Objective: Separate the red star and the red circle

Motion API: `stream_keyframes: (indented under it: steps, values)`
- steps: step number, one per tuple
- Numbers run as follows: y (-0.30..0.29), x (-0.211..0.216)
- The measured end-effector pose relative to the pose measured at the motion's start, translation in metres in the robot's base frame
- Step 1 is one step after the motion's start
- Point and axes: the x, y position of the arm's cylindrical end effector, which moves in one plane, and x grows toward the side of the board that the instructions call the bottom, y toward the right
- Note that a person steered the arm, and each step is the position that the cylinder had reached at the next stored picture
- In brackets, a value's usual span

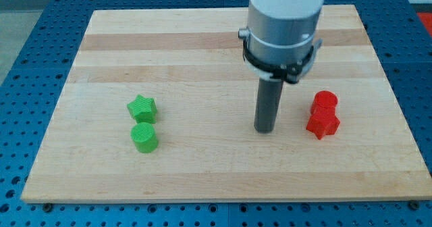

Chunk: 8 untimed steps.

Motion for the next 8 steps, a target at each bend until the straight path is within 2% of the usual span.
stream_keyframes:
  steps: [1, 2, 4, 5, 6, 8]
  values:
    - [0.02, 0.057]
    - [0.022, 0.057]
    - [0.122, 0.056]
    - [0.122, 0.043]
    - [0.122, -0.008]
    - [0.122, -0.062]
